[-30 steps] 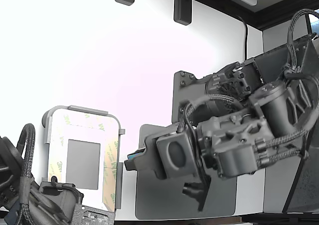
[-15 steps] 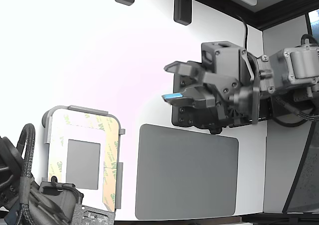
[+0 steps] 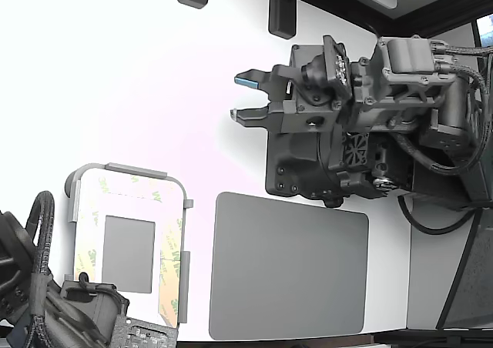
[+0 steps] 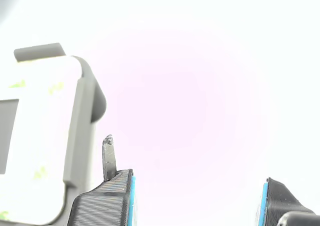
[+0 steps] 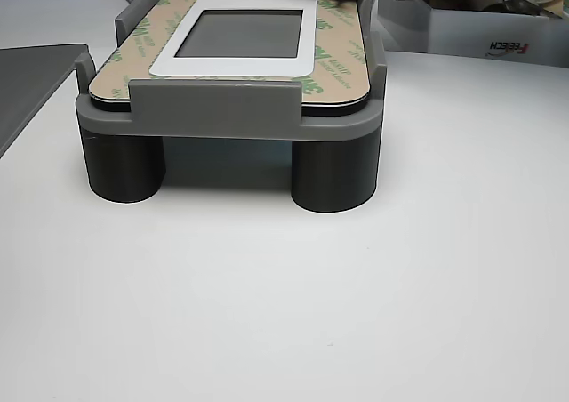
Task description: Peel off protective film from adhesive tape.
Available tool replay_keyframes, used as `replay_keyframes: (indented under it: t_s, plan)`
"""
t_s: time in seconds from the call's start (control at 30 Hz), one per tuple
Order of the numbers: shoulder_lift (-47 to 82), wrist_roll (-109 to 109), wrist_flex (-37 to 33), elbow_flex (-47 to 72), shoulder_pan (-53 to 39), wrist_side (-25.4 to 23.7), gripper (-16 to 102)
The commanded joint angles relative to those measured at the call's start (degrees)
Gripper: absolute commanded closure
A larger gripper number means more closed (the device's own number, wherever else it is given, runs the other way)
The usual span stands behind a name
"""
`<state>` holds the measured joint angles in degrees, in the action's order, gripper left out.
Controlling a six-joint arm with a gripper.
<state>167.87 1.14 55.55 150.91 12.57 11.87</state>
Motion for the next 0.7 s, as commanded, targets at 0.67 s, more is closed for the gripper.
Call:
replay_keyframes:
  t_s: [0.67]
  plan:
    - [1.4,-1.7,-0.4,0.4,5.6,4.5,-14]
